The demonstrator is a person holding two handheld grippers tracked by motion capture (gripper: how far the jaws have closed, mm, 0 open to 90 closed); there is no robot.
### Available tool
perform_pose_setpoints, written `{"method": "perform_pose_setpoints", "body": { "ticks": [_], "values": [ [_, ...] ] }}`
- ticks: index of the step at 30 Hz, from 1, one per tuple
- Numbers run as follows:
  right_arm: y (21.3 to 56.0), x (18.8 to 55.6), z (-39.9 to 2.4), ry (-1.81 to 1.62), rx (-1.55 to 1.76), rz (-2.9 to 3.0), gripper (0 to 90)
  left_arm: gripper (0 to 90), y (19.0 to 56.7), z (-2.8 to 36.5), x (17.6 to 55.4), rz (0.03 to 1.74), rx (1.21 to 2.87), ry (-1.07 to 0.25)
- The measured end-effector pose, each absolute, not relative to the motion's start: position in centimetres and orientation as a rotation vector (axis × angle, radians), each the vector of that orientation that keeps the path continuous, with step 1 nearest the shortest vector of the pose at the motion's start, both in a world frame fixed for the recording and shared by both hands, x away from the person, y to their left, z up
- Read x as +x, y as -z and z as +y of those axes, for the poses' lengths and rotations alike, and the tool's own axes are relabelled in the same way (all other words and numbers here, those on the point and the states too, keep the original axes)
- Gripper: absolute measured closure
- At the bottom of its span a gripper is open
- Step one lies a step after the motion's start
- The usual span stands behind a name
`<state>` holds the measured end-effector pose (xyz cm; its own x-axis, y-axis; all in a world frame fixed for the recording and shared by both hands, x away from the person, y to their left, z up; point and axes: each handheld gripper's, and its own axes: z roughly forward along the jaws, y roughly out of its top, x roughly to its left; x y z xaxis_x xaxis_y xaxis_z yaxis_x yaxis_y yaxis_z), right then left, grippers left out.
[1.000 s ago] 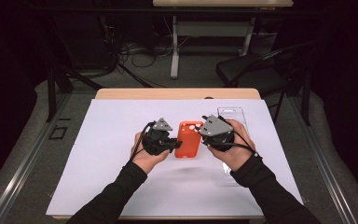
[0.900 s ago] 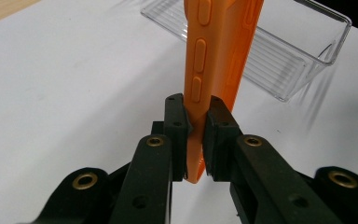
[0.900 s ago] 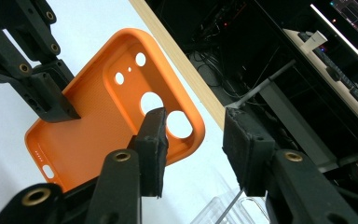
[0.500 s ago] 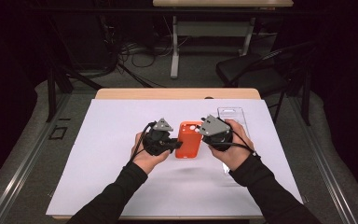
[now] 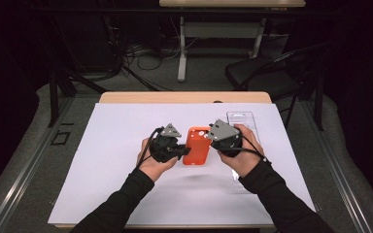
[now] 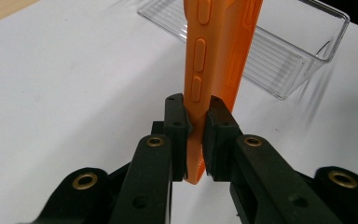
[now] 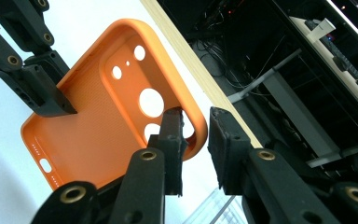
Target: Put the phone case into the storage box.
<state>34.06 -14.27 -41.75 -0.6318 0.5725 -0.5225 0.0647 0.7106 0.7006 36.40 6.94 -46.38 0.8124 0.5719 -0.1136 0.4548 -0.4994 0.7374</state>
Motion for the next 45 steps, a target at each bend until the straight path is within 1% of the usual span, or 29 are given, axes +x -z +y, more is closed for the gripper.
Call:
{"method": "perform_pose_setpoints", "body": {
  "ticks": [20, 45],
  "values": [
    [41.69, 34.11, -14.42, -0.842, 0.485, 2.161, 80.9, 81.6, 46.63, 6.84, 36.44, 0.754, 2.184, -0.179],
    [41.58, 34.30, -14.64, -0.870, 0.512, 2.168, 81.9, 81.2, 46.65, 6.88, 36.50, 0.750, 2.174, -0.173]
  ]
}}
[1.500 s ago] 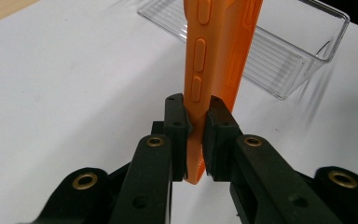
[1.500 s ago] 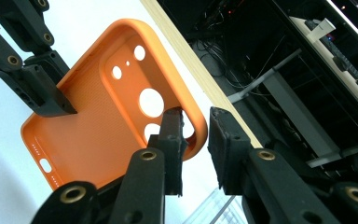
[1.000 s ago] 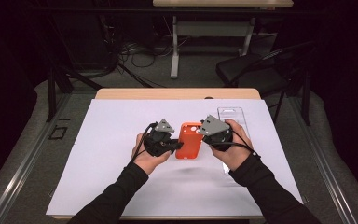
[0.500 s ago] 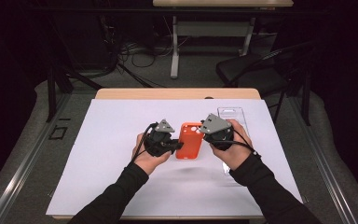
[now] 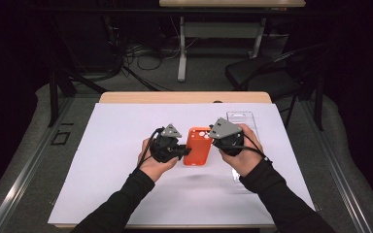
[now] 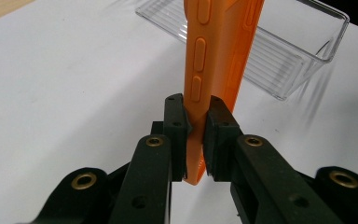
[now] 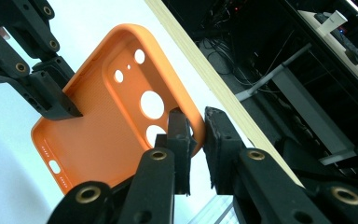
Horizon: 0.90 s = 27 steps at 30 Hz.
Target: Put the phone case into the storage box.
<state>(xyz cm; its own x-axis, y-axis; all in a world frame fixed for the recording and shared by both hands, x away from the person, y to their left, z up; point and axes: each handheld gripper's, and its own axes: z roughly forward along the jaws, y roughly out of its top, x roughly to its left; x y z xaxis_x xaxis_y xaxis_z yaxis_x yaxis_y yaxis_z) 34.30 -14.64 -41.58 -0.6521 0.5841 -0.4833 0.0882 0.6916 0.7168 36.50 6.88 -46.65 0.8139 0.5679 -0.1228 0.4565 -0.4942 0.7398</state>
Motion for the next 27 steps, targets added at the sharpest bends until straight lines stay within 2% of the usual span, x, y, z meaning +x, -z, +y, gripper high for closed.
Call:
{"method": "perform_pose_setpoints", "body": {
  "ticks": [14, 27],
  "values": [
    [41.54, 34.35, -14.69, -0.871, 0.501, 2.179, 82.0, 78.5, 46.65, 6.97, 36.58, 0.748, 2.161, -0.160],
    [41.43, 34.43, -14.76, -0.847, 0.489, 2.172, 82.0, 64.0, 46.80, 7.18, 36.68, 0.748, 2.150, -0.150]
  ]
}}
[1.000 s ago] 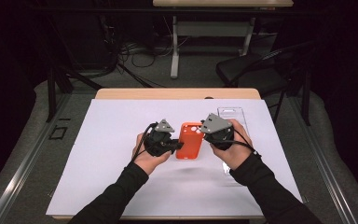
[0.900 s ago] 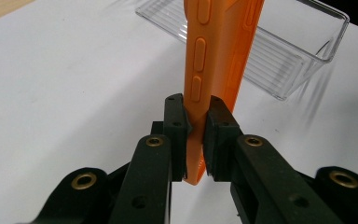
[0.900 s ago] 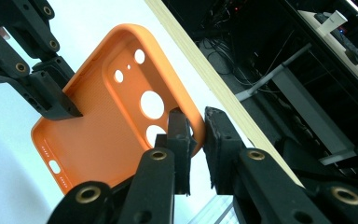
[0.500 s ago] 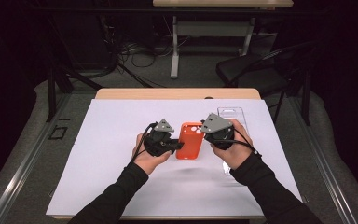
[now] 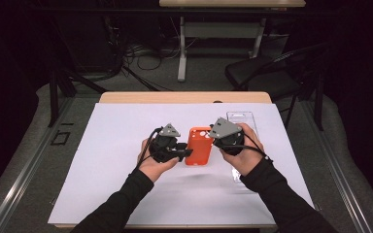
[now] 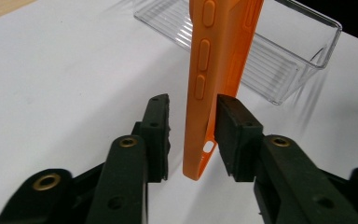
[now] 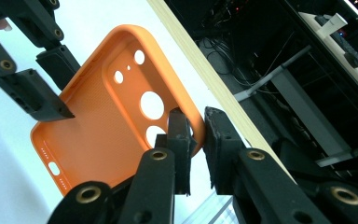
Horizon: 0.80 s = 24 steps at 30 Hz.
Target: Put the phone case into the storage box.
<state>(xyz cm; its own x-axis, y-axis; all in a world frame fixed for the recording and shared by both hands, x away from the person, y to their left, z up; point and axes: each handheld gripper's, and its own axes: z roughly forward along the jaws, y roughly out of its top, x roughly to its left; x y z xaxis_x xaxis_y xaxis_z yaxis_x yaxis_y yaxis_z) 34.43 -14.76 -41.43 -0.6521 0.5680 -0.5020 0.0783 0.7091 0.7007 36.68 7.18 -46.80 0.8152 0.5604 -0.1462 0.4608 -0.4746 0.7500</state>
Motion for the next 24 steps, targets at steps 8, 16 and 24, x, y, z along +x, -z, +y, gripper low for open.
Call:
{"method": "perform_pose_setpoints", "body": {
  "ticks": [8, 16, 24],
  "values": [
    [41.3, 34.6, -15.0, -0.831, 0.483, 2.158, 82.0, 55.0, 47.1, 7.3, 36.7, 0.763, 2.133, -0.147],
    [40.7, 34.9, -15.4, -0.814, 0.474, 2.139, 81.9, 51.2, 47.3, 7.6, 36.8, 0.743, 2.149, -0.186],
    [40.1, 35.2, -16.1, -0.793, 0.470, 2.110, 81.9, 49.5, 47.4, 8.1, 36.6, 0.725, 2.145, -0.215]
  ]
}}
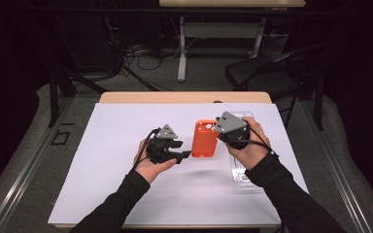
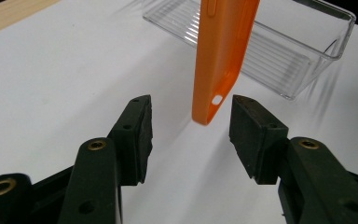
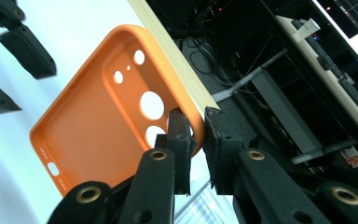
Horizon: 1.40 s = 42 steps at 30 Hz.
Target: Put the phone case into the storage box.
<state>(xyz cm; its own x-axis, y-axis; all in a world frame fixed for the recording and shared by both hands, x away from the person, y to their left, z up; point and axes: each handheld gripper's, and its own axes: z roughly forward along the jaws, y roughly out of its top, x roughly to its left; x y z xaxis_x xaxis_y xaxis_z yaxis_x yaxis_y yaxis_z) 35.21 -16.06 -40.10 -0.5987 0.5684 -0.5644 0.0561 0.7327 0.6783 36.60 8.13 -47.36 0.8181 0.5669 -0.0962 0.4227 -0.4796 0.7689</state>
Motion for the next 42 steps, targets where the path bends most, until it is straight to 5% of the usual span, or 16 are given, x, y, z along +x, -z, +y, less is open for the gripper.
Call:
{"method": "perform_pose_setpoints", "body": {
  "ticks": [15, 26, 42],
  "values": [
    [38.7, 36.2, -17.7, -0.735, 0.454, 2.044, 81.9, 46.0, 47.7, 9.8, 36.6, 0.739, 2.123, -0.205],
    [38.1, 37.2, -18.9, -0.709, 0.439, 1.988, 81.9, 30.2, 48.1, 10.6, 36.5, 0.767, 2.093, -0.224],
    [38.1, 38.6, -20.1, -0.679, 0.439, 1.957, 81.9, 22.8, 48.8, 12.3, 36.3, 0.818, 2.044, -0.228]
  ]
}}
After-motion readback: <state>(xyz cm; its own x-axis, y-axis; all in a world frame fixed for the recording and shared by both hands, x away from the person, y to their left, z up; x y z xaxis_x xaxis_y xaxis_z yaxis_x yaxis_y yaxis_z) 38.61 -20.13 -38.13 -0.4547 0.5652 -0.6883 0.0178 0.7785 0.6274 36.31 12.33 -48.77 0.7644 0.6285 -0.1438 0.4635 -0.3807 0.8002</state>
